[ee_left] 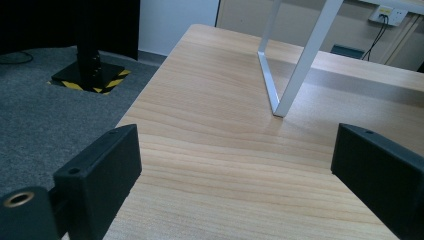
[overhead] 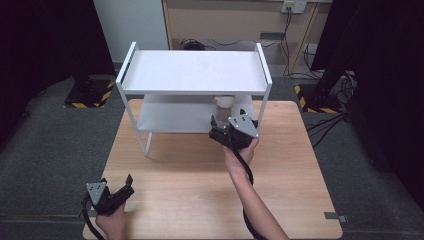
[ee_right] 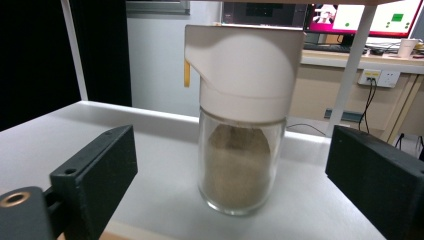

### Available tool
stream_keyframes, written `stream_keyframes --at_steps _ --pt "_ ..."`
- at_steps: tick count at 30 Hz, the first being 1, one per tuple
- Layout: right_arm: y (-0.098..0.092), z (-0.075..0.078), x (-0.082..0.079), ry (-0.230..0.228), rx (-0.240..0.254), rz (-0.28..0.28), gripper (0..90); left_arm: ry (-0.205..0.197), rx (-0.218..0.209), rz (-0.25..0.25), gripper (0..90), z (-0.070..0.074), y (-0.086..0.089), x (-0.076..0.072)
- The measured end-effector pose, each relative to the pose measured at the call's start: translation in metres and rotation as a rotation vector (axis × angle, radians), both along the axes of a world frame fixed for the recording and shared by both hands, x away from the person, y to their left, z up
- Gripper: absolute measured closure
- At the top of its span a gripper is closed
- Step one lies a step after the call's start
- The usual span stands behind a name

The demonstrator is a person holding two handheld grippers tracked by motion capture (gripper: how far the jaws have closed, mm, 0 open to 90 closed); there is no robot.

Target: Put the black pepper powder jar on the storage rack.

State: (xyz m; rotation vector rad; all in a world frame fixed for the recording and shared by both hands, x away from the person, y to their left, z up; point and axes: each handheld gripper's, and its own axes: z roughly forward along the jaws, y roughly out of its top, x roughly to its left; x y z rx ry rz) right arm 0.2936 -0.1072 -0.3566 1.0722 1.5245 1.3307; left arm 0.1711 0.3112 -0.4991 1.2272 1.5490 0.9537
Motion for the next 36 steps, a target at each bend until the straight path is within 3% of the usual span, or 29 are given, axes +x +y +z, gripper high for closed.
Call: stream_keyframes --at_steps 7,21,24,29,36 --pt "-0.013 -0.009 -0.016 -0.006 -0.005 0.015 4.0 0.007 0.005 -0.002 5.5 0.001 -0.001 0.000" --pt "-0.039 -0.034 -0.045 -0.021 -0.011 -0.016 0.6 0.010 0.014 -0.010 5.5 0.001 -0.001 0.000" --pt "-0.048 -0.046 -0.052 -0.062 -0.039 0.000 0.6 0.009 0.016 -0.012 5.3 0.001 0.000 0.000" --pt "-0.065 -0.062 -0.061 -0.084 -0.053 0.003 0.6 0.005 0.008 -0.012 5.1 0.001 0.000 -0.001" --pt "-0.094 -0.087 -0.074 -0.117 -0.063 -0.046 0.6 0.006 0.007 -0.016 5.0 0.001 0.001 -0.001"
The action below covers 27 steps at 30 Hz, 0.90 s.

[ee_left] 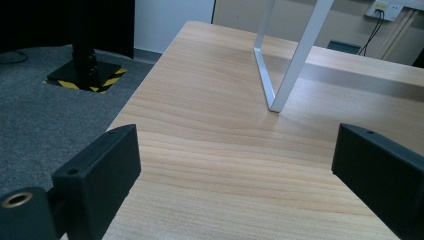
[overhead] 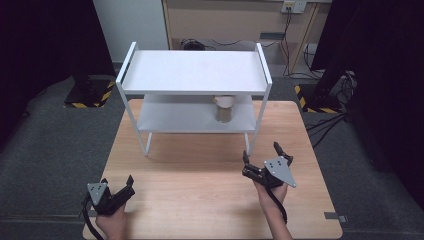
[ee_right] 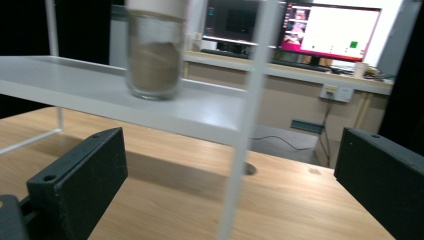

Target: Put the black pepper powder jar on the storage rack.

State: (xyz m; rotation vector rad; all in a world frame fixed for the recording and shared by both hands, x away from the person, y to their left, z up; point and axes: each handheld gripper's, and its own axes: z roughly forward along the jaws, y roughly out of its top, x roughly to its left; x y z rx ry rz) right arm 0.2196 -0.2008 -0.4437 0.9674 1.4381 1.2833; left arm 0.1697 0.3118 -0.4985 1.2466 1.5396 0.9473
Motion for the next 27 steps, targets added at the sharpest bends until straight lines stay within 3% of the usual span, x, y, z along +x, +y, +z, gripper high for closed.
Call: stream_keyframes --at_steps 6,12,27 --pt "-0.019 -0.017 -0.007 0.000 0.004 -0.031 0.7 0.002 0.000 -0.001 4.9 0.000 0.000 -0.001" --pt "-0.035 -0.037 -0.015 -0.025 -0.033 -0.038 2.1 0.010 0.012 -0.010 4.8 0.001 0.000 0.000" --pt "-0.065 -0.066 -0.023 0.027 0.010 -0.095 2.1 0.019 0.020 -0.012 4.7 0.002 -0.002 0.001"
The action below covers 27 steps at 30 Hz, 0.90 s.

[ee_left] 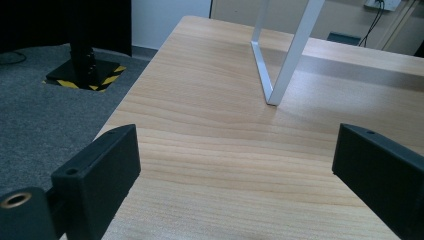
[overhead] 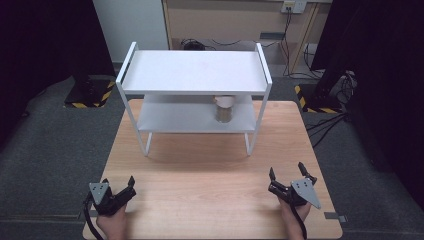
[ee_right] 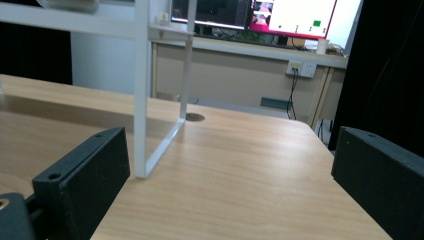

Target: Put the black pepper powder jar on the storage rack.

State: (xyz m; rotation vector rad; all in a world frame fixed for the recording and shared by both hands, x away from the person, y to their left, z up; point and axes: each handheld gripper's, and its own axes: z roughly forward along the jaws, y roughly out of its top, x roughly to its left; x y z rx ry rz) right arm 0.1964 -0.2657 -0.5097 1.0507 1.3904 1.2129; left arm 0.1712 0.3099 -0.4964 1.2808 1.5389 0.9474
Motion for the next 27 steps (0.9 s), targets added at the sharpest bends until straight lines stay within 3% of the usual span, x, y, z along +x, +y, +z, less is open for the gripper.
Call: stream_keyframes --at_steps 11,13,20,27 --pt "-0.008 -0.016 -0.001 0.017 0.039 -0.047 2.1 0.003 0.006 0.001 4.8 0.000 -0.001 0.001" --pt "-0.008 -0.017 -0.002 0.007 0.045 -0.052 2.1 0.004 0.010 0.001 4.8 0.001 -0.001 0.001" --pt "-0.010 -0.016 -0.001 0.036 0.068 -0.049 2.1 0.007 0.018 0.002 4.8 0.001 -0.002 0.002" --pt "-0.012 -0.017 0.001 0.051 0.124 -0.107 2.3 0.005 0.019 0.009 4.9 0.001 -0.003 0.002"
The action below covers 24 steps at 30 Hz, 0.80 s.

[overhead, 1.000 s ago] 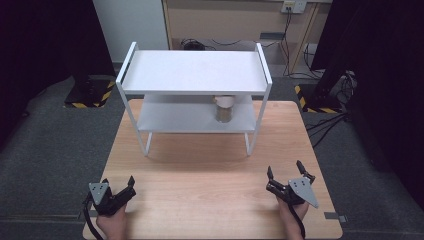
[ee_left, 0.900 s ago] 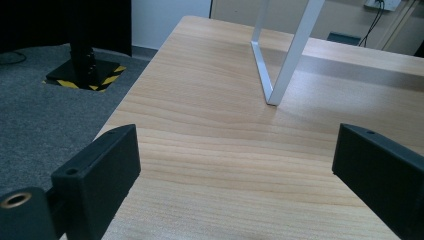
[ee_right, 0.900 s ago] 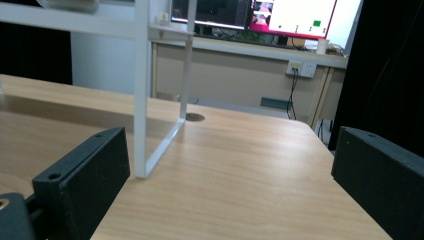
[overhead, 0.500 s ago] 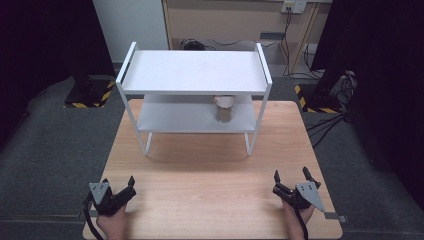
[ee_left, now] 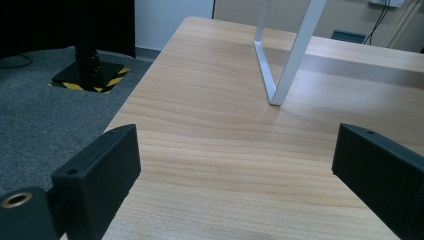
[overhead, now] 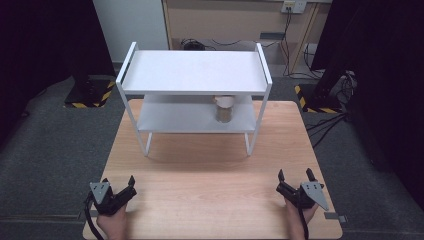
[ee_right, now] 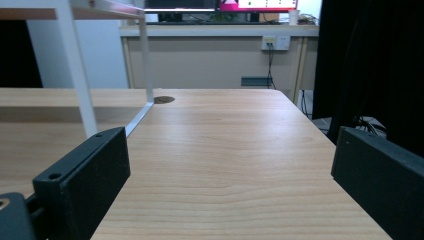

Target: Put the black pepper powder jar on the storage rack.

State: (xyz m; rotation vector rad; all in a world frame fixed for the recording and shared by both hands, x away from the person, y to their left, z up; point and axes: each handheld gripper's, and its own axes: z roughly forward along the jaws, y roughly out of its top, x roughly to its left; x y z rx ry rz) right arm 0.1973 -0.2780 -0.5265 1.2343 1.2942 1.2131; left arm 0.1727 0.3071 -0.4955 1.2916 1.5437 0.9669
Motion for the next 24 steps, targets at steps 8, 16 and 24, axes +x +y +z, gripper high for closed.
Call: stream_keyframes --at_steps 8,16,24 --pt "-0.0001 0.0008 0.0009 0.016 0.009 -0.012 2.3 0.013 0.010 0.003 4.9 0.0013 -0.0021 0.0014" --pt "-0.0012 0.0001 -0.0002 0.013 0.021 -0.012 2.3 0.022 0.018 -0.003 4.9 0.0022 -0.0024 0.0022" --pt "-0.0025 0.0008 0.0001 0.023 0.037 -0.012 2.3 0.022 0.013 -0.004 4.9 0.0021 -0.0017 0.0019"
